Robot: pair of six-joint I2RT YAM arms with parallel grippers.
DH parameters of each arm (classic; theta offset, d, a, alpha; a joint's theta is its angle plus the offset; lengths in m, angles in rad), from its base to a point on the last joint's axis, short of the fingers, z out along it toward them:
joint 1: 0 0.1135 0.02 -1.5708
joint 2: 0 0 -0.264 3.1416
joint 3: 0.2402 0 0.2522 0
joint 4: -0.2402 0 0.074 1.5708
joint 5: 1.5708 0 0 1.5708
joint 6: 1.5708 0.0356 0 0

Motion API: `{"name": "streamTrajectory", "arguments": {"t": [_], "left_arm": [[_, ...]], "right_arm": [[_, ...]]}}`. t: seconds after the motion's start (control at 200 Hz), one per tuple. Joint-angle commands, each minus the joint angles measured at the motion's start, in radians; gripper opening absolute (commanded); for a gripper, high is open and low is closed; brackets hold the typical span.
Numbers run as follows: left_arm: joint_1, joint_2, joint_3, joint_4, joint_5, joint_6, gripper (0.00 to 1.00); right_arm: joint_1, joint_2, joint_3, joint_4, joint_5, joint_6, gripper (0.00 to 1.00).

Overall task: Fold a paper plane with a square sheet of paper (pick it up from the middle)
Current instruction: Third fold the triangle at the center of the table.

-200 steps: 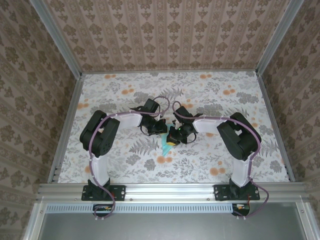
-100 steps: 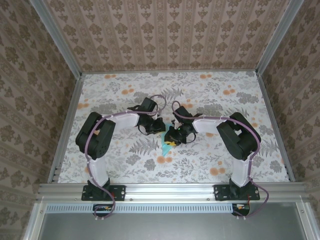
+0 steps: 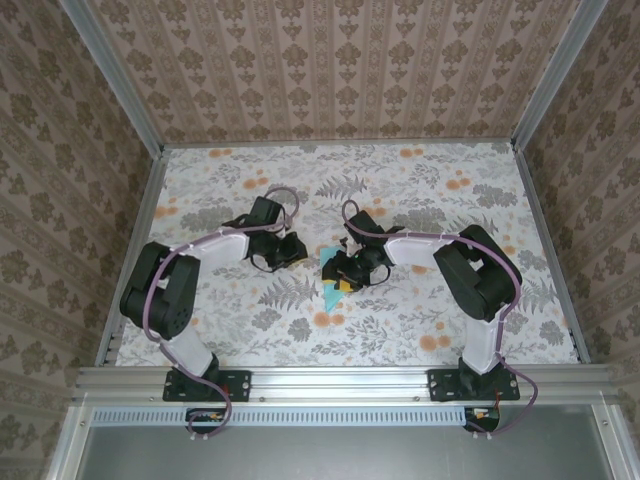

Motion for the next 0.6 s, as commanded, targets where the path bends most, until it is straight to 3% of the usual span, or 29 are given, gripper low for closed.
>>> {"name": "streamTrajectory", "arguments": {"t": [0.0, 0.385, 0.595], "left_arm": [[-0.014, -0.038, -0.026, 0.036, 0.051, -0.019, 0.13], [-0.074, -0.035, -0.089, 0.129, 0.107, -0.078, 0.07], [-0.111, -0.031, -0.096, 0.150, 0.117, -0.089, 0.05]], "right_arm": [[0.000, 0.053, -0.037, -0.086, 0.093, -0.017, 0.47], [-0.007, 0.054, -0.052, -0.083, 0.106, -0.019, 0.33], [-0.007, 0.059, -0.055, -0.092, 0.114, -0.023, 0.12]]}}
